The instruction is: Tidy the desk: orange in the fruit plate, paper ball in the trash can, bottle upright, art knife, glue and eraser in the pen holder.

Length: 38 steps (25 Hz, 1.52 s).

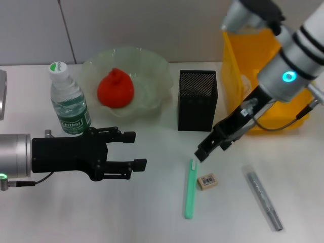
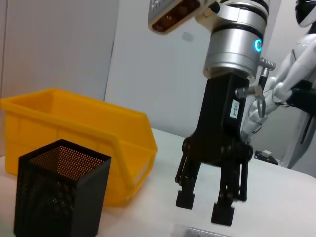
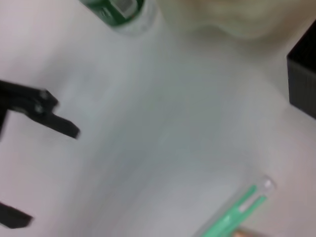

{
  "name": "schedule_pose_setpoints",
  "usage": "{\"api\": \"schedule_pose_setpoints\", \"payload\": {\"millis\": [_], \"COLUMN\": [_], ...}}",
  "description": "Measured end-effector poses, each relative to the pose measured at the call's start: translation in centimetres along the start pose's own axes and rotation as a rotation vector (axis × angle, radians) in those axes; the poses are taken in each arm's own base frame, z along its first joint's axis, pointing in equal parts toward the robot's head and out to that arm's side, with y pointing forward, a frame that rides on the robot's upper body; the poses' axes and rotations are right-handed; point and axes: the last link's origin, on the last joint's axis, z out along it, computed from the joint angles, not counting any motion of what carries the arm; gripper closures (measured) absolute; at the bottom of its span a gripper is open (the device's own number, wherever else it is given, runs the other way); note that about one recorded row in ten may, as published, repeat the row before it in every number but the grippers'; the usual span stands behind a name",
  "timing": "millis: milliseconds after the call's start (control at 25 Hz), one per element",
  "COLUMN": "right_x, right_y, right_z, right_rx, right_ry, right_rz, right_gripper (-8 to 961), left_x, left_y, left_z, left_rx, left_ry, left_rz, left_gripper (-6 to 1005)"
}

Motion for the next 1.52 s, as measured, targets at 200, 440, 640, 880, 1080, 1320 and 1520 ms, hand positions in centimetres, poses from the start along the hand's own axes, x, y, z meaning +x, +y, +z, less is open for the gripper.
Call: {"api": "schedule_pose_setpoints", "payload": {"millis": [200, 440, 640, 880, 1080, 1320, 1520], "right_x": [-1.1, -2.5, -2.9, -3.1, -3.0, -2.9, -2.7], "right_y": [1.3, 2.4, 3.2, 3.5, 4.1, 5.2, 6.3], "right_z": [1.8, 3.5, 4.0, 4.8, 5.8, 5.1, 4.1], "right_rx": [0.116, 0.161, 0.19, 0.236, 0.244, 0.194, 0.149], "right_ry": [0.083, 0.101, 0.14, 0.169, 0.186, 0.207, 0.238], "right_rz": [-0.031, -0.069, -0.106, -0.209, -0.371, -0.752, -1.112], "right_gripper": [123, 124, 124, 124, 124, 124, 124], "left_x": [0.0, 0.0, -0.1, -0.2, -0.4, -0.4, -0.5], "left_y": [-0.3, -0.5, -0.5, -0.4, -0.5, -0.7, -0.9], "left_z": [-0.7, -1.1, -1.1, -1.0, -0.9, -0.8, -0.8], "left_rx": [0.017, 0.027, 0.028, 0.028, 0.04, 0.052, 0.072], "left_ry": [-0.011, -0.017, -0.019, -0.018, -0.019, -0.014, -0.014], "left_rz": [-0.007, -0.017, -0.025, -0.032, -0.038, -0.058, -0.061], "left_gripper": [214, 214, 214, 214, 214, 214, 214]}}
